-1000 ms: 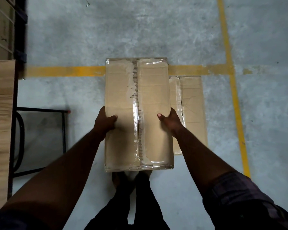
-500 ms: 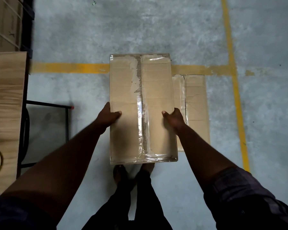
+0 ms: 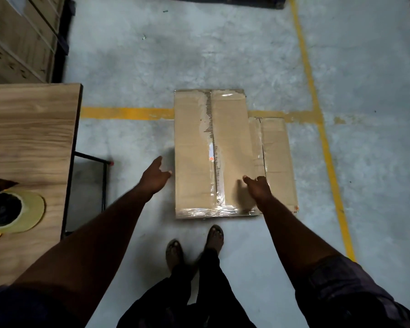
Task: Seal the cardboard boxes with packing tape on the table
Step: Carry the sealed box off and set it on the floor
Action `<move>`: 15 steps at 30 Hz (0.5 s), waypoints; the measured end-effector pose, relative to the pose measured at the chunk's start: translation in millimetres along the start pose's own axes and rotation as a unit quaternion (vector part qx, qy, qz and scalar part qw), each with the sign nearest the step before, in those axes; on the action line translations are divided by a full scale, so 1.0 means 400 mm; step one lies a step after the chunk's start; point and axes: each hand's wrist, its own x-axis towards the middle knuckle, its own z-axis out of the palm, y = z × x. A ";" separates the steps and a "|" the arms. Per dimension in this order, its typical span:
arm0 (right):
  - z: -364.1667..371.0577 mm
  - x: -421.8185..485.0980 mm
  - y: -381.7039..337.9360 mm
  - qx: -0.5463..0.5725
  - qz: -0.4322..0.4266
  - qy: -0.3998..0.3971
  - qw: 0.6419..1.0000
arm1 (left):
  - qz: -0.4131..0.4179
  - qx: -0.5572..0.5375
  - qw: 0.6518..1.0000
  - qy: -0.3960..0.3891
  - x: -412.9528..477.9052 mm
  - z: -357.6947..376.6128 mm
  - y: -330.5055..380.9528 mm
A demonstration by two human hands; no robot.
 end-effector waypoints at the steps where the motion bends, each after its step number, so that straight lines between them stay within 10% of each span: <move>1: 0.002 -0.034 0.009 -0.008 -0.001 0.017 1.000 | 0.007 0.000 1.000 0.003 -0.023 -0.017 -0.013; 15: 0.089 -0.373 0.065 -0.033 -0.106 -0.015 0.994 | 0.048 -0.037 0.998 0.010 -0.349 -0.107 -0.202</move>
